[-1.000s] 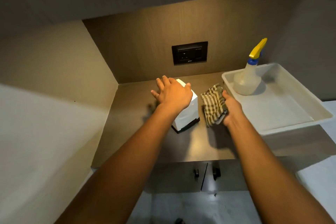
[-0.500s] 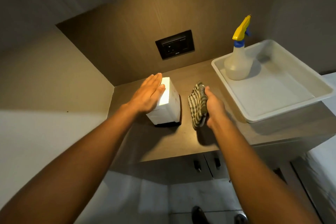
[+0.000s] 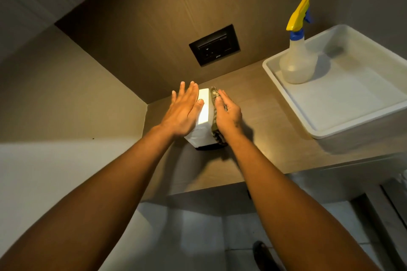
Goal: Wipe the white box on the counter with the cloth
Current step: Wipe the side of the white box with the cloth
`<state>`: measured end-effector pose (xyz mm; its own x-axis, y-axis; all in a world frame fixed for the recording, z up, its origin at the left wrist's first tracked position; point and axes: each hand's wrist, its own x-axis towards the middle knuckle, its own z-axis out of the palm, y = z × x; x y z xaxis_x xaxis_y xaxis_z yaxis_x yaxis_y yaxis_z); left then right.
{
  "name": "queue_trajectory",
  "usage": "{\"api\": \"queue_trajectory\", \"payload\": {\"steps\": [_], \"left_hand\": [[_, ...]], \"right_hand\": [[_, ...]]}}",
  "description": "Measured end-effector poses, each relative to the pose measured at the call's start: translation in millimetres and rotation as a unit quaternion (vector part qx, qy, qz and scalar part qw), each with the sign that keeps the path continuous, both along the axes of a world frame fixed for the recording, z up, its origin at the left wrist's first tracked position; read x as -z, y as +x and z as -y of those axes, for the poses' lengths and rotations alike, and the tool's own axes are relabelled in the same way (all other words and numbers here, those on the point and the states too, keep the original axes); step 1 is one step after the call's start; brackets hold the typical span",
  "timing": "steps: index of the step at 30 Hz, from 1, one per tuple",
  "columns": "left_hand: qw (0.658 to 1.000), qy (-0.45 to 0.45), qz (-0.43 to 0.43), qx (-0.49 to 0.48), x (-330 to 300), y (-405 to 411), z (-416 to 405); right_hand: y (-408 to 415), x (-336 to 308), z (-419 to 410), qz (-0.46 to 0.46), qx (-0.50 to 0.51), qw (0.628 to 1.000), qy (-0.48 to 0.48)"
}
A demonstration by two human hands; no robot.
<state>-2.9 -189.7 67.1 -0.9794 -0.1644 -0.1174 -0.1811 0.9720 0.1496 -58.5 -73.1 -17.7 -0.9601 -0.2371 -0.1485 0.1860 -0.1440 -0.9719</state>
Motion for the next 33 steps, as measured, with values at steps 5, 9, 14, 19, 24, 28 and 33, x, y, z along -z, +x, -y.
{"api": "queue_trajectory", "payload": {"steps": [5,9,14,19,24,28,33], "left_hand": [[1.000,-0.014,-0.007,0.003,4,-1,1],[1.000,-0.017,-0.012,0.009,6,-2,3],[1.000,-0.019,-0.012,0.014,5,-2,3],[1.000,-0.029,-0.010,0.006,7,-2,1],[1.000,-0.029,-0.012,0.003,6,-3,1],[1.000,-0.021,-0.009,0.007,4,-2,1],[1.000,-0.028,-0.005,0.003,5,-2,0]], "right_hand": [[29,14,-16,0.028,0.014,0.999,-0.010],[52,-2,-8,-0.037,0.060,0.996,-0.045],[3,-9,2,0.003,0.026,0.999,-0.025],[11,10,-18,0.084,0.023,0.996,0.031],[56,2,-12,0.018,0.076,0.996,-0.032],[21,-17,-1,-0.006,0.067,0.998,-0.016],[-5,3,-5,0.109,0.021,0.994,0.002]]}}
